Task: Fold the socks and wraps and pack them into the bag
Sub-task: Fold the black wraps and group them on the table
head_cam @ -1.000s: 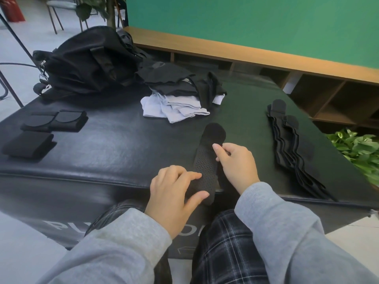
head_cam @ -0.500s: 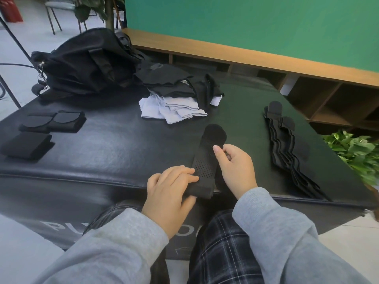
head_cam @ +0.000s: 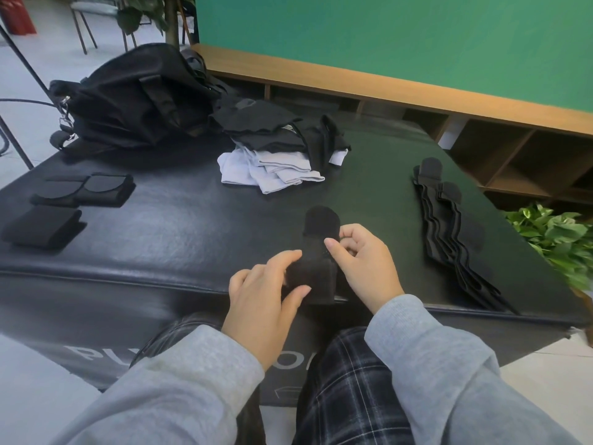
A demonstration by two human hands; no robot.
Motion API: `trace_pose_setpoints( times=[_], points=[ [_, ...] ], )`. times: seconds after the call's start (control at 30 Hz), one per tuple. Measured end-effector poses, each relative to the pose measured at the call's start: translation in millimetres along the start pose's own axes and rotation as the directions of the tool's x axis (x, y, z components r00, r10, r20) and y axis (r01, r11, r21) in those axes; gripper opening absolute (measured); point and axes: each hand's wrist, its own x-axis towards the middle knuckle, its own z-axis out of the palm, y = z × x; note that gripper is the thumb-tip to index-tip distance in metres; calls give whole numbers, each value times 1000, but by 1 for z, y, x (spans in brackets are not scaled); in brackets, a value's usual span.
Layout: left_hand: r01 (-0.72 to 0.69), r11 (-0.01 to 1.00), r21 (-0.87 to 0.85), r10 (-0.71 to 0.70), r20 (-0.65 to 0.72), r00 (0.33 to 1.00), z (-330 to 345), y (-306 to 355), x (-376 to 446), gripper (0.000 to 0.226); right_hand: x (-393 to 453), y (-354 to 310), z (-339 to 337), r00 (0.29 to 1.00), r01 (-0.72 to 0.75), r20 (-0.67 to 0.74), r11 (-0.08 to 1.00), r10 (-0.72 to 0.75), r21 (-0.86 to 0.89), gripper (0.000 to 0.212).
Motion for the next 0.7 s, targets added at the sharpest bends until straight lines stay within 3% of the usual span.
trace_pose_setpoints(
  times=[0.13, 0.43, 0.6, 0.7],
  points=[
    [-142, 978, 156, 133, 65, 989, -1, 1, 1, 38, 0, -2, 0, 999, -3, 40, 1000, 3, -5, 15],
    [-232, 948, 220, 259, -100, 961, 14, -16, 2, 24, 2, 0, 2, 998, -5, 56, 1000, 6, -27, 11],
    [-239, 923, 300, 243, 27, 970, 18, -20, 0, 49, 0, -1, 0, 998, -7, 56, 1000, 6, 25, 5],
    [-243, 910, 336, 254, 9, 967, 19, -20, -1, 51, -3, -3, -1, 998, 8, 55, 1000, -10, 26, 7]
  ],
)
